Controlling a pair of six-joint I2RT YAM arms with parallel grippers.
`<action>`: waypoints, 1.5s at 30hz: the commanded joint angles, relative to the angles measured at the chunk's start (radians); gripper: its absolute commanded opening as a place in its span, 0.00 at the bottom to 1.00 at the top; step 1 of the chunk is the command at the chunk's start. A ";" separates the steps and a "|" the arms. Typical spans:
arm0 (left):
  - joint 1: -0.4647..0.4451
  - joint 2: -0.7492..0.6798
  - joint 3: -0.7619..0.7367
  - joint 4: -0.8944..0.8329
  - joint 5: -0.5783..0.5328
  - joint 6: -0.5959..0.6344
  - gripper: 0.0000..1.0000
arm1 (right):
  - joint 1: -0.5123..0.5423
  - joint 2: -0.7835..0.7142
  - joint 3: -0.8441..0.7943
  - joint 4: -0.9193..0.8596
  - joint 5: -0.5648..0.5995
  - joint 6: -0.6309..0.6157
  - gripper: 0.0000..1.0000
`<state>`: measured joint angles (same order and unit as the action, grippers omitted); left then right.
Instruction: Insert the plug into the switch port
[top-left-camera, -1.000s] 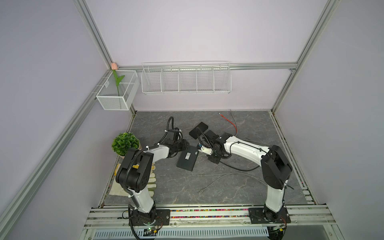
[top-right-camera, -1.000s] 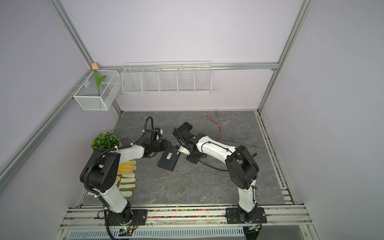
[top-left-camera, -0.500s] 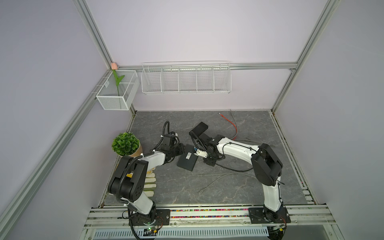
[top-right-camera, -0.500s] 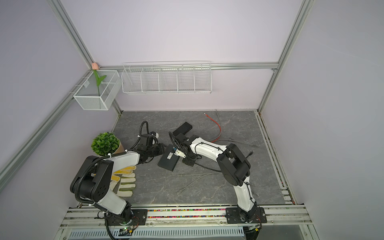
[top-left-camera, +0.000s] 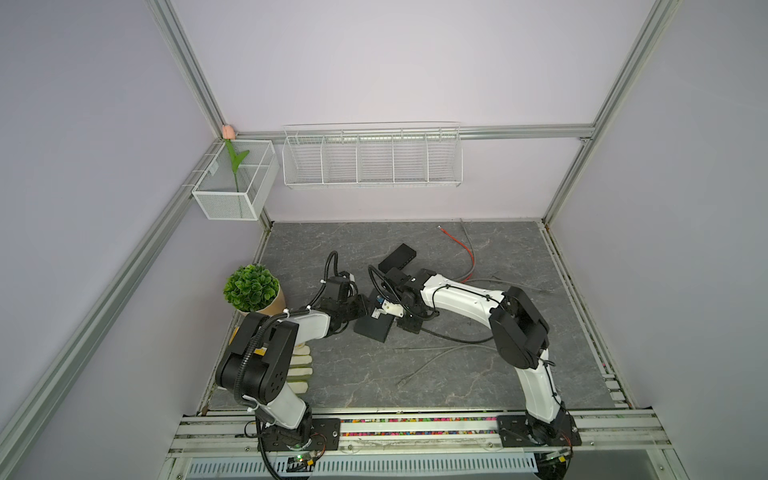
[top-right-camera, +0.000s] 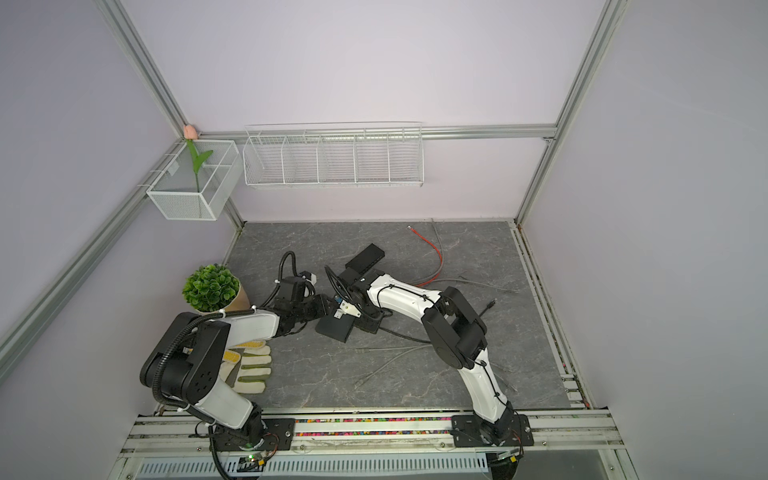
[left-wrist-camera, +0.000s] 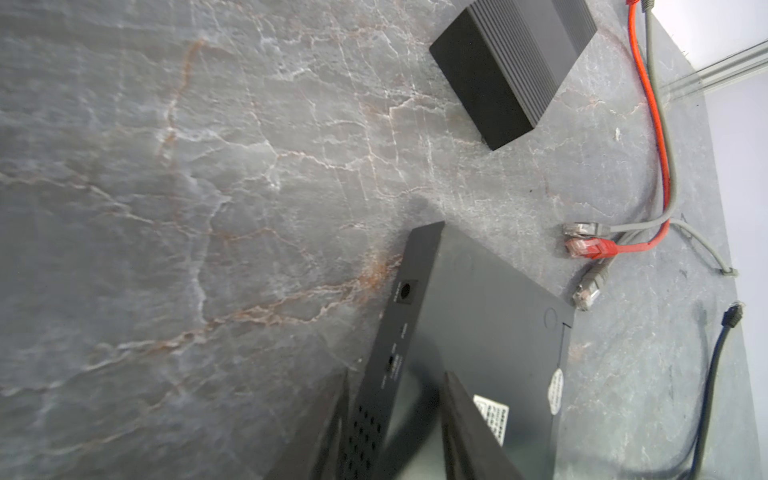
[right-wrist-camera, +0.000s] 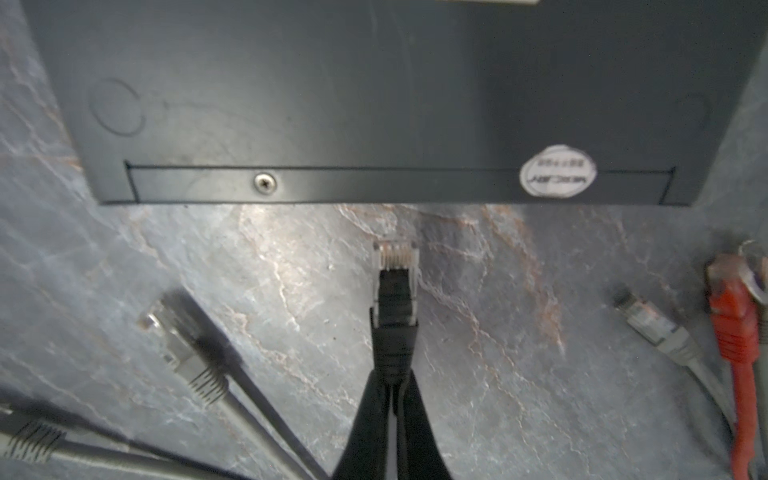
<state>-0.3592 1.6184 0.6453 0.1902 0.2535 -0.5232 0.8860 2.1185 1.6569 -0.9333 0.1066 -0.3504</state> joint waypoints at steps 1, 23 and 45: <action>-0.002 -0.006 -0.024 0.028 0.012 -0.015 0.37 | 0.004 0.028 0.025 -0.060 -0.016 0.011 0.07; -0.037 -0.036 -0.076 0.081 0.000 -0.038 0.34 | 0.002 0.088 0.090 -0.064 0.008 0.015 0.07; -0.069 -0.016 -0.075 0.098 -0.021 -0.053 0.34 | 0.003 0.054 0.062 -0.003 -0.047 0.021 0.07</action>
<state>-0.4053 1.5967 0.5831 0.2836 0.2092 -0.5568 0.8852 2.1979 1.7290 -0.9749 0.1032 -0.3367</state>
